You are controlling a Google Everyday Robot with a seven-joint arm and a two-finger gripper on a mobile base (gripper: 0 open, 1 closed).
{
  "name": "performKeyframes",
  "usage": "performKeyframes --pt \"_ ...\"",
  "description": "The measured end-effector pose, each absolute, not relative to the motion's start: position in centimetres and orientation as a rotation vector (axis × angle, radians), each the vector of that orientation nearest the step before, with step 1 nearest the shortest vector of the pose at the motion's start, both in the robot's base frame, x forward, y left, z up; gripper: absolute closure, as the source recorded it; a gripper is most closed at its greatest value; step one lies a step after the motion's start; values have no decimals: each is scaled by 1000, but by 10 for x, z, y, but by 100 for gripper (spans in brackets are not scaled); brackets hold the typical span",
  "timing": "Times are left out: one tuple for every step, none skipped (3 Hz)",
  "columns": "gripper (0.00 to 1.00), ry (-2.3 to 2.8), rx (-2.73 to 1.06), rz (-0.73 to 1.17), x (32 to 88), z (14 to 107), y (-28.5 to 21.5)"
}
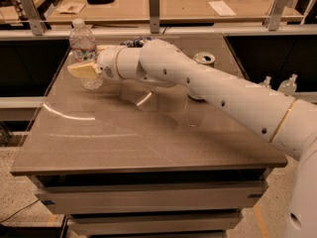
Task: Knock water bottle over
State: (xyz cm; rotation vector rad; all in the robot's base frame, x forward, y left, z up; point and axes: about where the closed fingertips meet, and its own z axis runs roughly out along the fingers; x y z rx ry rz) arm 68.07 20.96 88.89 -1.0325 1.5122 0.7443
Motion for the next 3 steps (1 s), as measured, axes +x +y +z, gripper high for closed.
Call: performKeyframes --pt "88 1420 -1166 670 686 909 213" --pt "100 1336 -1377 564 682 926 216" --pt "100 1225 -1534 427 672 928 210"
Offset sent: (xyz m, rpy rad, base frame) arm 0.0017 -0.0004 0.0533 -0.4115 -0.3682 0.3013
